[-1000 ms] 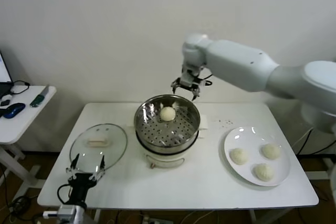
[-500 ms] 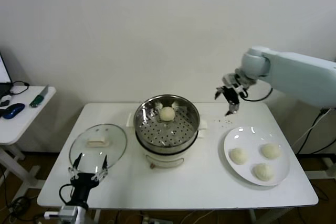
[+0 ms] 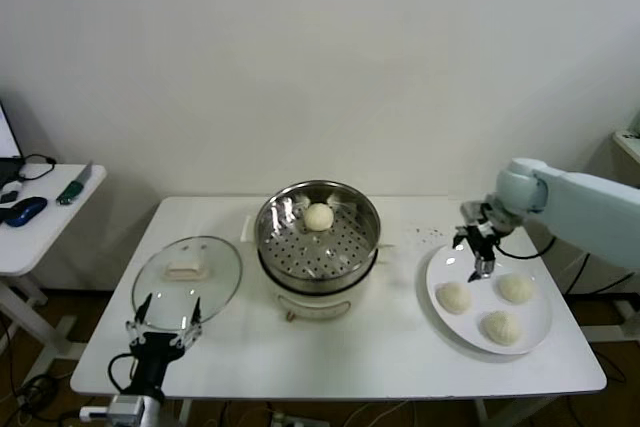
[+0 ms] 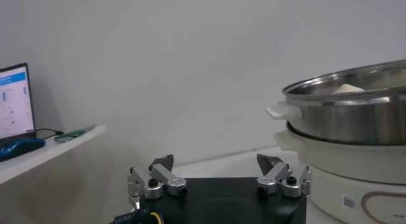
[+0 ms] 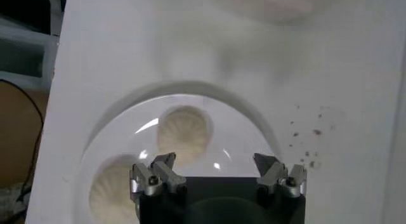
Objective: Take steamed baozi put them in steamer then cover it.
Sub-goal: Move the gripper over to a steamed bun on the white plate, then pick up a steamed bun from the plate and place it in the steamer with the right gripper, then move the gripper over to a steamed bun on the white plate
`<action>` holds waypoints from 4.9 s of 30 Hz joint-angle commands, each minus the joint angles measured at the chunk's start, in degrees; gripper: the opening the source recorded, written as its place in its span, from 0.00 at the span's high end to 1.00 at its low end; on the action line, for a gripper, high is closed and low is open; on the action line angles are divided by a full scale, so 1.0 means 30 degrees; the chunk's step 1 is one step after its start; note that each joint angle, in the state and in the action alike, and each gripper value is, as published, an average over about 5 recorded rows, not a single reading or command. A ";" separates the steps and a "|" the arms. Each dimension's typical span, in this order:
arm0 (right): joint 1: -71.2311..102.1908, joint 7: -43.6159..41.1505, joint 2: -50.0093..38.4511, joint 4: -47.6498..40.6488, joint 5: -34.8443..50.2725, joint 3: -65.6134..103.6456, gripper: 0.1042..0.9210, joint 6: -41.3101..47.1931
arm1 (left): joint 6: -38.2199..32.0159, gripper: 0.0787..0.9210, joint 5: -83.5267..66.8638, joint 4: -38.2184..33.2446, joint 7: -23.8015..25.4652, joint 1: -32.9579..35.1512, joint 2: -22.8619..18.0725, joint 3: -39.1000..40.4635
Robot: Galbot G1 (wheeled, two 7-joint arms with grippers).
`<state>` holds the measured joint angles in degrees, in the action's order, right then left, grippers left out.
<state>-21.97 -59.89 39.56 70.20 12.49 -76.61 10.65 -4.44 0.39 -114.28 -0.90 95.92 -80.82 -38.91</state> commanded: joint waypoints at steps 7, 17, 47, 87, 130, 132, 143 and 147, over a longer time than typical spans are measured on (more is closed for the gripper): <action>0.4726 0.0292 -0.0048 -0.1158 -0.1269 0.3523 0.12 0.0479 | -0.0025 0.12 0.0170 0.0133 -0.0012 0.0077 -0.0126 -0.0012; 0.5037 0.0283 0.0789 -0.1881 -0.1459 0.3653 0.12 0.0256 | -0.0087 0.12 0.0252 0.0241 -0.0015 0.0129 -0.0177 -0.0011; -0.6321 0.0249 0.2214 -0.2289 0.6052 -0.3126 0.26 0.0024 | -0.0337 0.12 0.0229 -0.0059 -0.0036 0.0647 -0.0379 0.0257; -0.3990 0.2654 1.6143 -0.5686 1.1615 -0.4926 0.25 0.2491 | -0.0370 0.12 0.0631 -0.0606 -0.0837 0.1381 -0.0315 0.0533; -0.9724 -0.0312 -0.0210 0.4428 0.6475 -0.7325 0.12 0.0995 | -0.0271 0.12 0.0298 -0.0072 -0.0894 0.1290 -0.0033 0.0611; -0.9194 -0.0351 -0.1710 0.5027 0.5287 -0.7475 0.12 0.0844 | -0.0269 0.12 0.0226 -0.0048 -0.0893 0.1400 -0.0044 0.0589; -0.2085 -0.0375 -0.5716 0.4466 -0.0604 -0.3505 0.12 0.0039 | -0.0164 0.12 0.0612 0.0017 -0.0988 0.1476 -0.0424 0.0415; 0.0624 -0.0530 -0.5829 0.3154 -0.1559 -0.1224 0.12 -0.0435 | -0.0133 0.12 0.0718 0.0052 -0.1044 0.1588 -0.0570 0.0288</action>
<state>-35.62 -60.91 31.98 81.01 18.82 -90.63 11.10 -4.88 2.27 -114.14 -3.99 100.46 -82.21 -37.98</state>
